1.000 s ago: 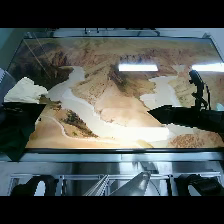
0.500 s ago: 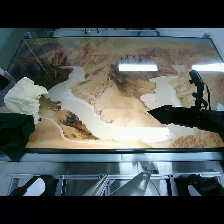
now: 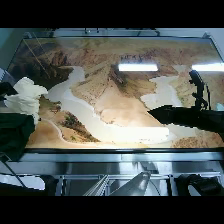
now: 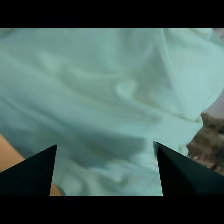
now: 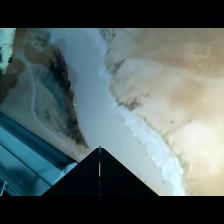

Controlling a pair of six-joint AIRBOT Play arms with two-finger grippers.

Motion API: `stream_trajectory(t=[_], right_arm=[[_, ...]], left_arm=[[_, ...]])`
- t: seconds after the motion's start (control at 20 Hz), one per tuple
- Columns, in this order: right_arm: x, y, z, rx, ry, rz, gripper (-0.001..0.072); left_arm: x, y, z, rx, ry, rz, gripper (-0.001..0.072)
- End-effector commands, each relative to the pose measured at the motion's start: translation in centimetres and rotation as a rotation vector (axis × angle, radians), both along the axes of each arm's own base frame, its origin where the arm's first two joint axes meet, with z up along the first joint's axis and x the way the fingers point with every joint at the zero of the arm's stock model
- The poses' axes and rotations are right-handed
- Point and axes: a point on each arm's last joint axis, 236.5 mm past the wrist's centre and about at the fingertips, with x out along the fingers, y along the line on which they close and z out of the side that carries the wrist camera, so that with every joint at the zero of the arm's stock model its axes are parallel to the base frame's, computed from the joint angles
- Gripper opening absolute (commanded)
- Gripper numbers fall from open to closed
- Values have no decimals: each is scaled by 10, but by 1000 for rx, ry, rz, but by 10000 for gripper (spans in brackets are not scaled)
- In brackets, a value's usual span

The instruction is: Fold the shirts.

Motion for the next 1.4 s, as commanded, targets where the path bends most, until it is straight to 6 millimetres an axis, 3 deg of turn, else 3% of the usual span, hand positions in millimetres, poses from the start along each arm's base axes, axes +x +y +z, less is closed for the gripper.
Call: stream_trajectory(t=[0.0, 0.05, 0.1, 0.15, 0.2, 0.3, 0.4, 0.45, 0.55, 0.65, 0.75, 0.8, 0.9, 1.15, 1.3, 1.35], right_arm=[[0, 0, 0, 0, 0, 0, 20], [0, 0, 0, 0, 0, 0, 20], [0, 0, 0, 1, 0, 0, 20], [0, 0, 0, 0, 0, 0, 20], [0, 0, 0, 0, 0, 0, 20], [0, 0, 0, 0, 0, 0, 20], [1, 0, 0, 0, -3, -3, 21], [0, 0, 0, 0, -2, -2, 20], [0, 0, 0, 0, -2, -2, 20], [0, 0, 0, 0, -2, -2, 21], [0, 0, 0, 0, -2, -2, 20], [0, 0, 0, 0, -2, -2, 21], [0, 0, 0, 0, -2, -2, 20], [-21, 6, -7, -7, 62, 74, 21], [-26, 7, -8, -8, 78, 90, 21], [-28, 7, -9, 0, 99, 81, 21]], left_arm=[[15, -22, -39, -52, 90, -69, 581], [19, -33, -43, -62, 107, -96, 476], [21, -45, -44, -75, 129, -124, 130], [24, -56, -42, -89, 134, -147, 6], [30, -70, -34, -99, 118, -171, 6], [52, -118, 5, -195, 16, -230, 13], [68, -208, 86, -423, -168, -383, 13], [66, -262, 143, -544, -279, -492, 13], [43, -350, 253, -639, -507, -725, 14], [13, -409, 339, -590, -719, -854, 15], [-17, -444, 392, -575, -867, -892, 15], [-29, -454, 396, -577, -872, -903, 15], [-48, -471, 365, -613, -764, -934, 16], [-64, -506, 217, -668, -368, -919, 13], [-94, -519, 132, -726, -111, -901, 15], [-107, -519, 115, -745, -33, -906, 145]])
